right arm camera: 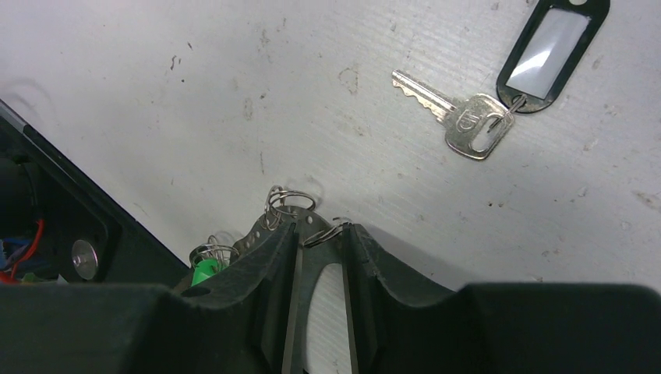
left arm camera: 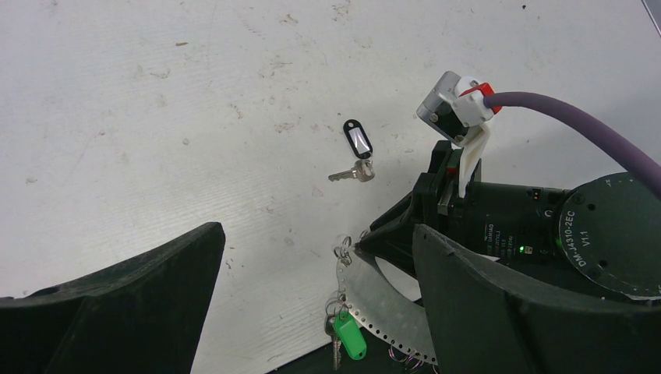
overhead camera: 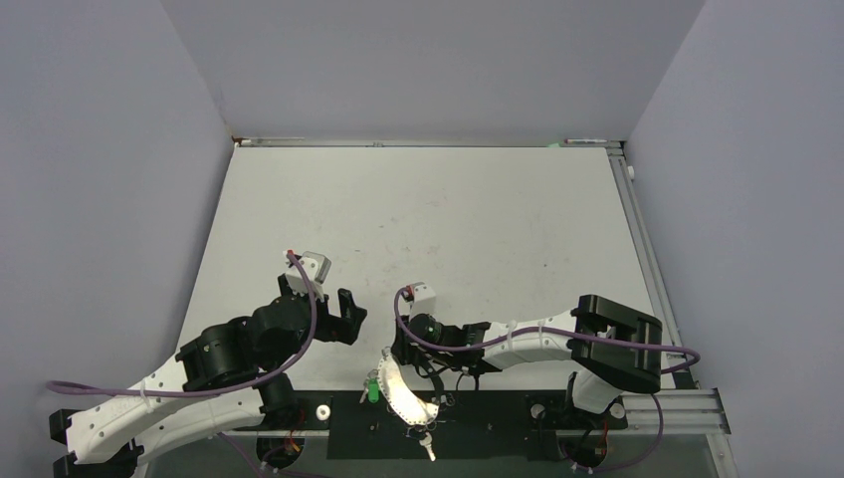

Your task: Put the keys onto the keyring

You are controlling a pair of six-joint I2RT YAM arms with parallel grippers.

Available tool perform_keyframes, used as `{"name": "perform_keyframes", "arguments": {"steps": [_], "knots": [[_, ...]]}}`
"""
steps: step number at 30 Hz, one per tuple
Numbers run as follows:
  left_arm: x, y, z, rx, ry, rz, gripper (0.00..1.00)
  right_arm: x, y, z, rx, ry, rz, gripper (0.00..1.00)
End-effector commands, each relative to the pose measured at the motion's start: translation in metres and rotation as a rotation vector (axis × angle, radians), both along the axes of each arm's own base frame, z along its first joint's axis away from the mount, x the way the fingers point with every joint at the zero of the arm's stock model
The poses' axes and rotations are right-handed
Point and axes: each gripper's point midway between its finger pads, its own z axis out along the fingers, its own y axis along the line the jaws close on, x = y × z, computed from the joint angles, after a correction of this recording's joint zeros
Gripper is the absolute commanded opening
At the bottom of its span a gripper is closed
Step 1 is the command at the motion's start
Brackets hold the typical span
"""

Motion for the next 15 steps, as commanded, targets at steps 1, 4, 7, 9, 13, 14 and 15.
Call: {"name": "perform_keyframes", "arguments": {"steps": [1, 4, 7, 9, 13, 14, 15], "knots": [[0.0026, 0.0005, 0.0068, -0.004, -0.019, 0.009, 0.88, 0.0025, 0.0192, 0.0153, 0.084, -0.010, -0.006, 0.27], [0.0027, 0.0004, 0.0067, -0.003, -0.019, 0.009, 0.88, 0.0030, 0.0187, 0.0099, 0.055, 0.002, -0.014, 0.27], [0.0024, 0.0002, 0.0063, -0.002, -0.017, 0.008, 0.88, 0.0030, 0.0157, 0.0061, 0.033, 0.012, -0.024, 0.25], [0.0027, 0.0005, 0.0062, -0.001, -0.018, 0.009, 0.88, 0.0037, 0.0138, 0.0064, 0.025, 0.009, -0.031, 0.24], [0.0027, 0.0004, 0.0061, 0.001, -0.018, 0.008, 0.88, 0.0045, 0.0117, 0.0081, 0.013, 0.006, -0.036, 0.23], [0.0028, 0.0004, 0.0061, 0.001, -0.018, 0.009, 0.88, 0.0054, 0.0112, 0.0080, 0.006, 0.001, -0.037, 0.23], [0.0028, 0.0004, 0.0061, 0.001, -0.018, 0.009, 0.88, 0.0055, 0.0118, 0.0092, 0.003, -0.004, -0.034, 0.23]]}}
